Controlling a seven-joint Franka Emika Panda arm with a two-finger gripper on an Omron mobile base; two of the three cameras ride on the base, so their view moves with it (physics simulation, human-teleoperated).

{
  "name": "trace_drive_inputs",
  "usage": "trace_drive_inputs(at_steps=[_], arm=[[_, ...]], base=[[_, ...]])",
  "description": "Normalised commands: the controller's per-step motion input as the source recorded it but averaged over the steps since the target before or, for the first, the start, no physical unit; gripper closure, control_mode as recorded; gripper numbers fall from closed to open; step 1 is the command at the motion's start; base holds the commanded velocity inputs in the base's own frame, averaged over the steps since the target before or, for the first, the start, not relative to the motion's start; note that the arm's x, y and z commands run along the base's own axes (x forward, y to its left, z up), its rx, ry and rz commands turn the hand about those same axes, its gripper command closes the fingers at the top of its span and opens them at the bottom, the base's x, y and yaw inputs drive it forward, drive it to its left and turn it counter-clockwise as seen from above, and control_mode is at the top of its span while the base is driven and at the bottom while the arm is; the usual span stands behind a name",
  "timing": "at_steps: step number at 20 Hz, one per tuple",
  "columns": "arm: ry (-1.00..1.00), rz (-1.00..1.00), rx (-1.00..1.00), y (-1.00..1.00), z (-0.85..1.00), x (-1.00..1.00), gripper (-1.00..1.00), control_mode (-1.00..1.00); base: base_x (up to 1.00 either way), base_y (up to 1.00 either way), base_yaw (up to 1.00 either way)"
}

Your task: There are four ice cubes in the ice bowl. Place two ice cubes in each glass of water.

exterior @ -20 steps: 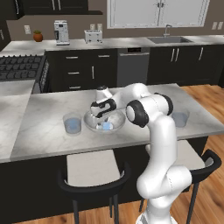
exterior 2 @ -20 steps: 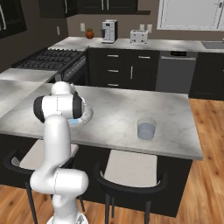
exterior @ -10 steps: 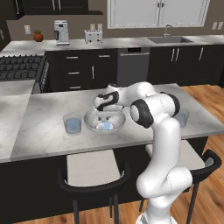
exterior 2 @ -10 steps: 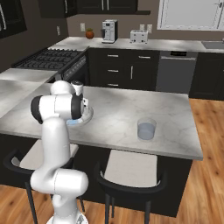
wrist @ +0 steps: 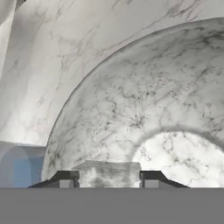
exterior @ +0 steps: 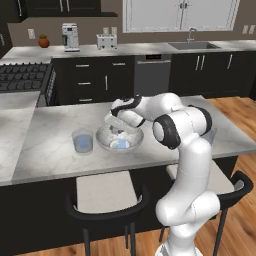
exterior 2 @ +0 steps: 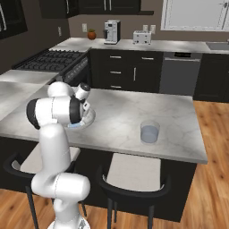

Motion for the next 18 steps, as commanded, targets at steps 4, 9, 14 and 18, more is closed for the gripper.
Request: trace_drive_inputs(at_steps=[4,9,14,18], arm=[[0.27,-0.01,0.19,0.29,0.8,-0.1,1.0,-1.0],[0.38,0.04,0.03,0.31,0.97,-0.23,1.0,-1.0],[0.19,0.02,0.0,0.23,0.65,-0.35,1.0,-1.0],[0.17,0.0,-0.12,0.35,-0.22,-0.39,1.0,-1.0]], base=[[0.0,0.0,0.0],[0.0,0.0,0.0],[0.0,0.0,0.0],[0.0,0.0,0.0]])
